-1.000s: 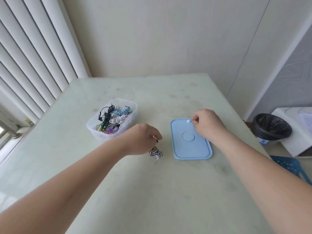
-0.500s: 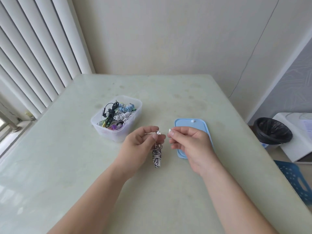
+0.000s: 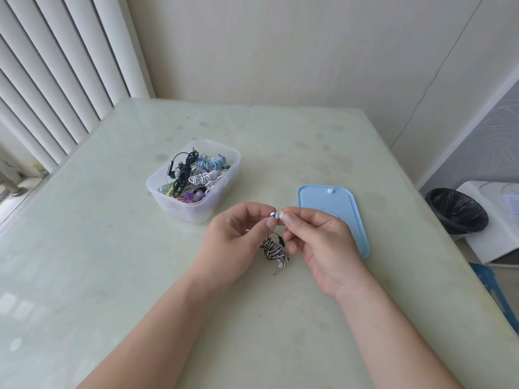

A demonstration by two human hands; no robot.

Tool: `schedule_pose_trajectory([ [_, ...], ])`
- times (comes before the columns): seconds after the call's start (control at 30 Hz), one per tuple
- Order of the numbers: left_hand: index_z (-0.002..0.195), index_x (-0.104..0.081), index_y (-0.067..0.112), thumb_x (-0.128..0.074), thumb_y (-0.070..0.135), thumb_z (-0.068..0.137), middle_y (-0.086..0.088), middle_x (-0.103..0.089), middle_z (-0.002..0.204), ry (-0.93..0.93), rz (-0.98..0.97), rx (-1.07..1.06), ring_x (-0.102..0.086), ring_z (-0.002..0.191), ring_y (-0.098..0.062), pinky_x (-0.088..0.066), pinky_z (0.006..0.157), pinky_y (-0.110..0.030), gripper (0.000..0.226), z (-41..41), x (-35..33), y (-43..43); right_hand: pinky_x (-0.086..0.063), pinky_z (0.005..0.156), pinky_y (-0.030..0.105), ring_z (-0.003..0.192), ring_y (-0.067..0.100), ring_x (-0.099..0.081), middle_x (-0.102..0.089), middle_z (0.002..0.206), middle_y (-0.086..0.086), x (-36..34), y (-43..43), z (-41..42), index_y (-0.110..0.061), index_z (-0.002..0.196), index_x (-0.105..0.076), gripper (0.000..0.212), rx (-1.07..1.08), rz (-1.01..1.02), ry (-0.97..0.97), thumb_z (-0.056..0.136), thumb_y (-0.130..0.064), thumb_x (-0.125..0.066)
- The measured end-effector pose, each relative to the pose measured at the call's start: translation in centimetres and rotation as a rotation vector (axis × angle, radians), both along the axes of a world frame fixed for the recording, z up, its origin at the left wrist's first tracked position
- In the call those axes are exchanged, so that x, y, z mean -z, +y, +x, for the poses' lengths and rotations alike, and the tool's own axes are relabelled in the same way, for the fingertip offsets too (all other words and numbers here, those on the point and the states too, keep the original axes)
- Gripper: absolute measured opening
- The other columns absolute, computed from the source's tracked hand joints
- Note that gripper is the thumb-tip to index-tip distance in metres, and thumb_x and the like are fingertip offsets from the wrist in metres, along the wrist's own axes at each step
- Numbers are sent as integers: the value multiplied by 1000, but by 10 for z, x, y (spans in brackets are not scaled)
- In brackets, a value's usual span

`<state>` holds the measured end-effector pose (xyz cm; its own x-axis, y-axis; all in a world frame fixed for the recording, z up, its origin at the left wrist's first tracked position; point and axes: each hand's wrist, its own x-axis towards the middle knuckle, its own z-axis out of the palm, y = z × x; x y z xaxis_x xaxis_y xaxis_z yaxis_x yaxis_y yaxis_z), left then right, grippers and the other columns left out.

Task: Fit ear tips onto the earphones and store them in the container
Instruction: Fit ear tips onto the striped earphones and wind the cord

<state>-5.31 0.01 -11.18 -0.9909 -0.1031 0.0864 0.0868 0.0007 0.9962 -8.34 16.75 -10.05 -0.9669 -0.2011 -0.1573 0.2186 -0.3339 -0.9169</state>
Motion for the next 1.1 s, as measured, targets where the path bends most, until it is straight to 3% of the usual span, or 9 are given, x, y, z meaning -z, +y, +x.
schedule_pose_trajectory([
  [0.17,104,-74,9,-71,10,97,-11,-78,100,-7,25,-26,-70,89,-19,-57,89,-44,8,0,2,1,-48,62,32,72,27,-58,-71,86,21,4,-1,2,-4,97,-79,21,13,47,53,78,-13,-79],
  [0.27,103,-74,10,-71,13,98,-12,-77,98,1,33,-35,-72,91,-28,-57,91,-48,6,1,3,2,-50,66,33,72,27,-59,-73,85,17,6,-3,6,-9,96,-81,12,46,89,116,87,-5,-76],
  [0.33,103,-73,10,-72,15,97,-14,-77,96,12,52,-53,-73,93,-36,-57,92,-52,8,2,2,4,-53,67,30,69,22,-60,-74,81,10,5,-5,10,-12,97,-82,15,62,138,174,89,-3,-74],
  [0.47,101,-71,5,-70,13,97,-16,-76,90,16,100,-70,-74,86,-28,-59,89,-47,8,3,1,7,-53,65,22,67,8,-65,-78,83,2,3,-12,15,-13,99,-81,17,80,137,199,91,0,-71],
  [0.7,103,-71,3,-71,6,96,-11,-78,94,16,106,-28,-76,88,-25,-60,83,-31,7,3,1,9,-55,64,27,72,18,-68,-76,83,12,4,-8,9,-4,96,-78,10,124,70,148,88,1,-74],
  [1.0,106,-69,-2,-67,5,98,-24,-75,98,23,105,47,-74,90,-38,-60,90,-48,11,4,1,3,-55,72,34,77,24,-70,-76,89,20,4,-2,5,-3,91,-74,6,-5,66,146,87,1,-72],
  [1.1,104,-68,-4,-66,3,98,-25,-74,95,20,97,54,-74,83,-32,-59,86,-44,9,4,0,3,-56,71,33,74,22,-69,-76,89,18,5,-2,4,-1,92,-73,4,-12,130,179,90,1,-71],
])
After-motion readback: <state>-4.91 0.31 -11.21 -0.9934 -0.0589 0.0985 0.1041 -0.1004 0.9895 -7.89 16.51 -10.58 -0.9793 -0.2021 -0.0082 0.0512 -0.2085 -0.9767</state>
